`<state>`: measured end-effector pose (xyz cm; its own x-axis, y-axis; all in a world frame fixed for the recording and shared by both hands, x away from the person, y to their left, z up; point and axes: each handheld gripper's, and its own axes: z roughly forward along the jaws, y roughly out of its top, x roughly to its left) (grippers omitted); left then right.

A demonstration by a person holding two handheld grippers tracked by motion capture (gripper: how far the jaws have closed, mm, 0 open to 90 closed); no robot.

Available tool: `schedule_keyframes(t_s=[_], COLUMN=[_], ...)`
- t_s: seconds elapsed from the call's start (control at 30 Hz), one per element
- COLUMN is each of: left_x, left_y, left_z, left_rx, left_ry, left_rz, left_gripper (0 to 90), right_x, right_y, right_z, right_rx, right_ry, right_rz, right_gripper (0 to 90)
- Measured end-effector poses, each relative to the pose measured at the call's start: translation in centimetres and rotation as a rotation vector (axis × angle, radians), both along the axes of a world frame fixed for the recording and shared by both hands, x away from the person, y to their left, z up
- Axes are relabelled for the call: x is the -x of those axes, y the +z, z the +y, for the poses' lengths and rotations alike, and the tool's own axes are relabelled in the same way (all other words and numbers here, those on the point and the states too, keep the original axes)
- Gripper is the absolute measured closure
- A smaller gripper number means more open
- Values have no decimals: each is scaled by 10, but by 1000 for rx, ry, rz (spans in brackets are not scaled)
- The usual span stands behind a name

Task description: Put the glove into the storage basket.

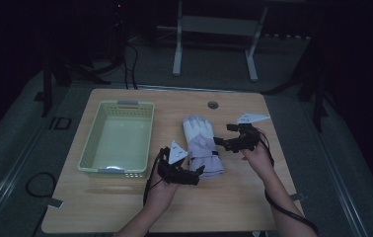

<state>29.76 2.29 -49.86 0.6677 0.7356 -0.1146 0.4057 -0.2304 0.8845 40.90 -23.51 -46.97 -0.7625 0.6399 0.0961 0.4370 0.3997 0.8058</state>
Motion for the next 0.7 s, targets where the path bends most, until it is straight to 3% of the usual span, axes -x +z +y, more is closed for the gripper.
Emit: schedule_keyframes(t_s=[0.13,0.17,0.23,0.3,0.37,0.43,0.53,0.7], left_x=[-14,-14,-27,-34,-38,-51,-62,-80], left_y=[0,0,0,3,4,7,8,-4], left_z=[-3,-3,-7,-10,-11,-13,-11,-11], left_rx=[15,15,-19,-48,-54,-70,-54,-45], left_ry=[-6,-6,32,55,61,82,113,143], left_rz=[67,67,114,118,122,153,171,236], left_gripper=[5,5,5,5,5,5,153,155], right_x=[-5,-5,-8,-10,-11,-15,-19,-26], right_y=[-4,-4,-8,-11,-12,-16,-19,-33], right_z=[-3,-3,0,2,3,5,9,13], right_rx=[-43,-43,-43,-36,-36,-38,-23,-3], right_ry=[-27,-27,-48,-44,-53,-46,-42,-46], right_rz=[61,61,70,102,105,133,137,177], right_gripper=[117,117,117,117,122,154,195,271])
